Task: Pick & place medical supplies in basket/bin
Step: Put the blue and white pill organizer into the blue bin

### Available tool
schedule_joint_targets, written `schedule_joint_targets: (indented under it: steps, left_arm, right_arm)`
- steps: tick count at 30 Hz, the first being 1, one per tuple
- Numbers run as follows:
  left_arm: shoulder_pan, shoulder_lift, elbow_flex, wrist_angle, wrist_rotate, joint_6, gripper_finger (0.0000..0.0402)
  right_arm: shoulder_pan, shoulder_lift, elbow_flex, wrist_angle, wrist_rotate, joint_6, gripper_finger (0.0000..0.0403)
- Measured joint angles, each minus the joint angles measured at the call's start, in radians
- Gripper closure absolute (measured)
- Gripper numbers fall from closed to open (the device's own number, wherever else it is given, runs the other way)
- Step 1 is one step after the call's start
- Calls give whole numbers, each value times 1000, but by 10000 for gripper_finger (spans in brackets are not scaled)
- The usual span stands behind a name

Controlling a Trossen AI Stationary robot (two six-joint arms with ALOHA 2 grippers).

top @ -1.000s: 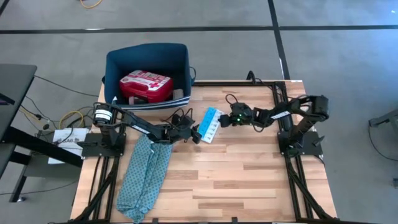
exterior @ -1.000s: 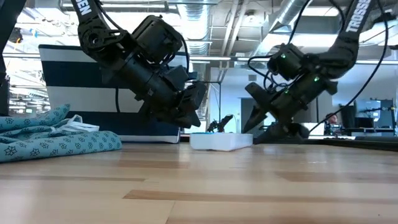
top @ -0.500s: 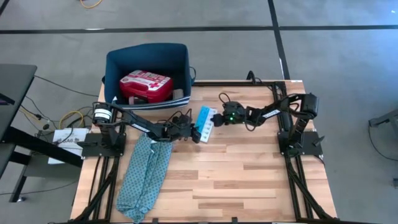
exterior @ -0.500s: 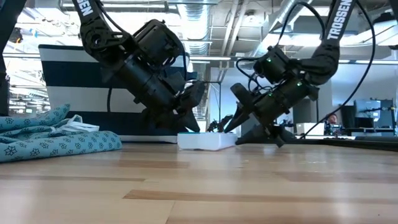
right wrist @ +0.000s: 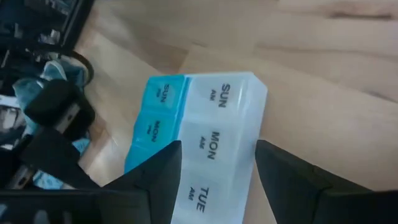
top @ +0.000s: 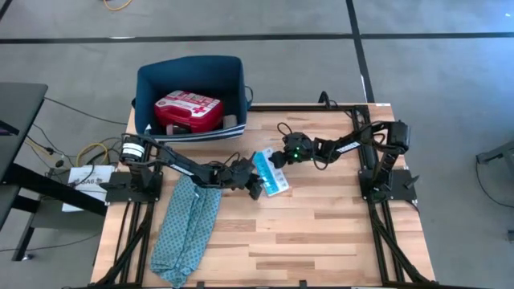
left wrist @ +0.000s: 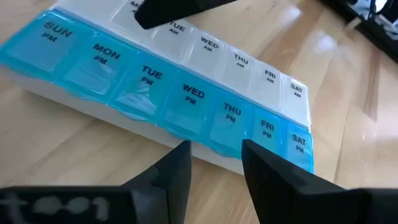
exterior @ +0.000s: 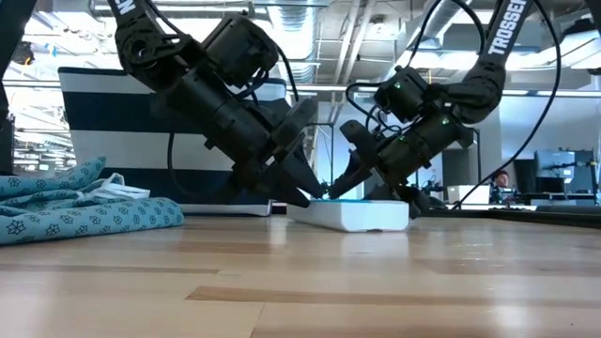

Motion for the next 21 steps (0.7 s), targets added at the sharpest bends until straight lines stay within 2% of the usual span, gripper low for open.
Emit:
schedule_joint_targets:
  steps: [9, 16, 21]
  left_arm:
    - [-13, 0, 1, -34, -70, -11, 272]
    - [-13, -6, 4, -102, -60, -44, 272]
    - [-39, -7, 4, -120, -73, -38, 271]
  right_arm:
    - [68, -7, 3, -67, 5, -25, 205]
    - [126, -3, -2, -28, -10, 16, 202]
    - [128, -3, -8, 58, -21, 13, 204]
